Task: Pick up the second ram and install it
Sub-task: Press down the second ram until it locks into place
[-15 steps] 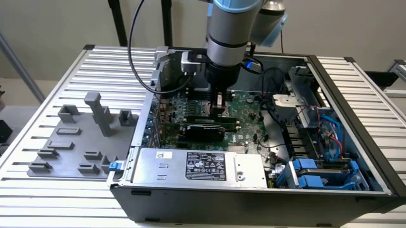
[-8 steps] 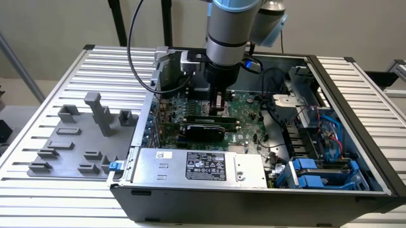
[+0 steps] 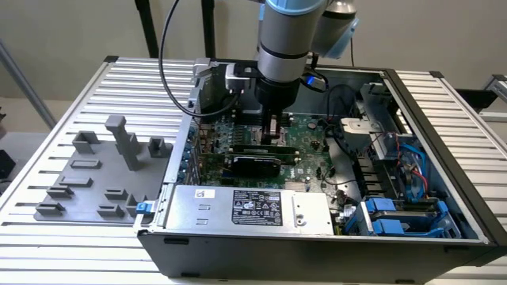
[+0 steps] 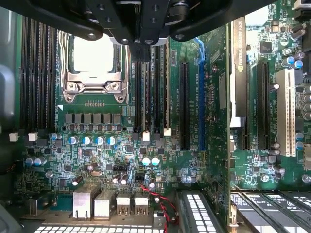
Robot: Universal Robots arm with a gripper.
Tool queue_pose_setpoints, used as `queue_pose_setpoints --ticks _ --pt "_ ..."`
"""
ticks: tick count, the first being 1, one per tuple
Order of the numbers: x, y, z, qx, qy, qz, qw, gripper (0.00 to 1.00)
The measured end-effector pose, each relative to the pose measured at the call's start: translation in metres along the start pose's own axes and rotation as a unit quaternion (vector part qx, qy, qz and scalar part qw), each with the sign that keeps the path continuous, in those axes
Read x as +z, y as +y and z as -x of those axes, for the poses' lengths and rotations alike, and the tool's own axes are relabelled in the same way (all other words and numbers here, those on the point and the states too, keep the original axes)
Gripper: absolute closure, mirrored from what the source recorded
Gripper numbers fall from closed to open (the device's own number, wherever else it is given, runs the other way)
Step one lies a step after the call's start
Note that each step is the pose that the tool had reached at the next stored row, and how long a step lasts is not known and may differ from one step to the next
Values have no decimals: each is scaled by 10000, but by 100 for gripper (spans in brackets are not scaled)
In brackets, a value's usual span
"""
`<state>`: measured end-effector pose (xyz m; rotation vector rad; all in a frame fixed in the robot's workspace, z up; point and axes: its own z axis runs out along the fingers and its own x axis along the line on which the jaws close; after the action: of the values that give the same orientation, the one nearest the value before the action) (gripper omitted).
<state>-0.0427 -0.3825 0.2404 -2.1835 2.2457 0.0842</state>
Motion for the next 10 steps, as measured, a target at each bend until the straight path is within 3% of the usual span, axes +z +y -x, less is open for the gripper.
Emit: queue_pose_setpoints --ticks 5,10 --pt "18 -12 2 0 0 0 10000 100" --pt "96 -15 12 0 5 -1 10000 100"
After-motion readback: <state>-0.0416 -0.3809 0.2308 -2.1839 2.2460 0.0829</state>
